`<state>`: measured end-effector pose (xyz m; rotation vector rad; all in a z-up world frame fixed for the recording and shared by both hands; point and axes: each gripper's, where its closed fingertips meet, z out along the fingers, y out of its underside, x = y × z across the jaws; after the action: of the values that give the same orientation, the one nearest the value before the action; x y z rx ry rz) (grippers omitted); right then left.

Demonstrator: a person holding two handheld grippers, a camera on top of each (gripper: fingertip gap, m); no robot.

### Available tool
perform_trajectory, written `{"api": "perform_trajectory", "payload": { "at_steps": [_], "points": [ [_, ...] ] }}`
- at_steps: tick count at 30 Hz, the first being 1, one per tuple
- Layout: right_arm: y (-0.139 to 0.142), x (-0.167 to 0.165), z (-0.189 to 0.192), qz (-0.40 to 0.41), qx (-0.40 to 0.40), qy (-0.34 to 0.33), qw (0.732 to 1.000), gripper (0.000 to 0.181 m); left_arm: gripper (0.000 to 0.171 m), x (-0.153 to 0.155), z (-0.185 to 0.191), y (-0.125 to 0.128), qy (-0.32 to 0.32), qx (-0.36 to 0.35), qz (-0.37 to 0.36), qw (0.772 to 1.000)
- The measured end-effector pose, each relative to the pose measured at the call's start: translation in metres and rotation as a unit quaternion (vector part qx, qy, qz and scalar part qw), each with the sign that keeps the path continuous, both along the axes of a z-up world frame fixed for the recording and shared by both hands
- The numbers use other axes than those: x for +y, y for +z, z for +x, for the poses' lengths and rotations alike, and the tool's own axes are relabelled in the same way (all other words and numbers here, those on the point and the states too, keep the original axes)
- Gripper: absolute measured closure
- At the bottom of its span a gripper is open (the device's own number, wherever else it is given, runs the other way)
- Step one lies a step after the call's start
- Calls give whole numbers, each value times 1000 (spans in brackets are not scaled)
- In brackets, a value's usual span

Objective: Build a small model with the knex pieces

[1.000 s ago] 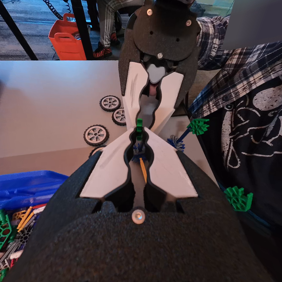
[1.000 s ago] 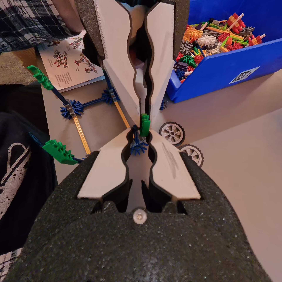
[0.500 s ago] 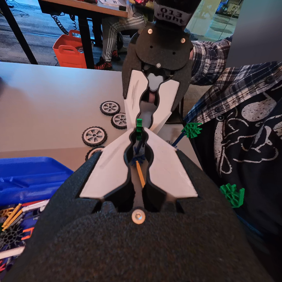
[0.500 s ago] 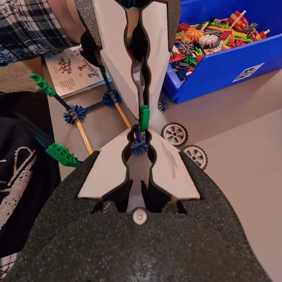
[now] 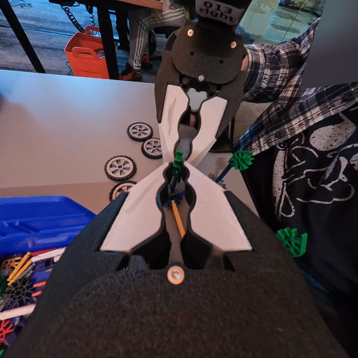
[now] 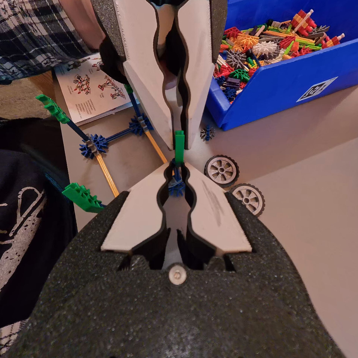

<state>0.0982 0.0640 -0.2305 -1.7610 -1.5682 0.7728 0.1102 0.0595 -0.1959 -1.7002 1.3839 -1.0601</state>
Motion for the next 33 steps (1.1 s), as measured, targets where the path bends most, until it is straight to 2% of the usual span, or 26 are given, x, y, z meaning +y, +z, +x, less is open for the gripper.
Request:
{"api": "perform_trajectory", "payload": {
  "at_steps": [8,17,24,28,33],
  "points": [
    [1,-1,0,-1,2,4,1000,175,163,3,-3,-3,1,39,27,999],
    [0,0,1,-3,-2,6,1000,176,156,14,-1,-1,23,95,98,990],
    [-2,-1,2,-1,-8,10,1000,177,152,8,4,5,-22,117,118,986],
    [-2,-2,2,-1,-9,13,1000,177,149,4,8,-2,-54,161,129,977],
    [-3,-2,3,-2,-11,13,1000,176,158,7,7,-3,-58,184,136,972]
  ]
}}
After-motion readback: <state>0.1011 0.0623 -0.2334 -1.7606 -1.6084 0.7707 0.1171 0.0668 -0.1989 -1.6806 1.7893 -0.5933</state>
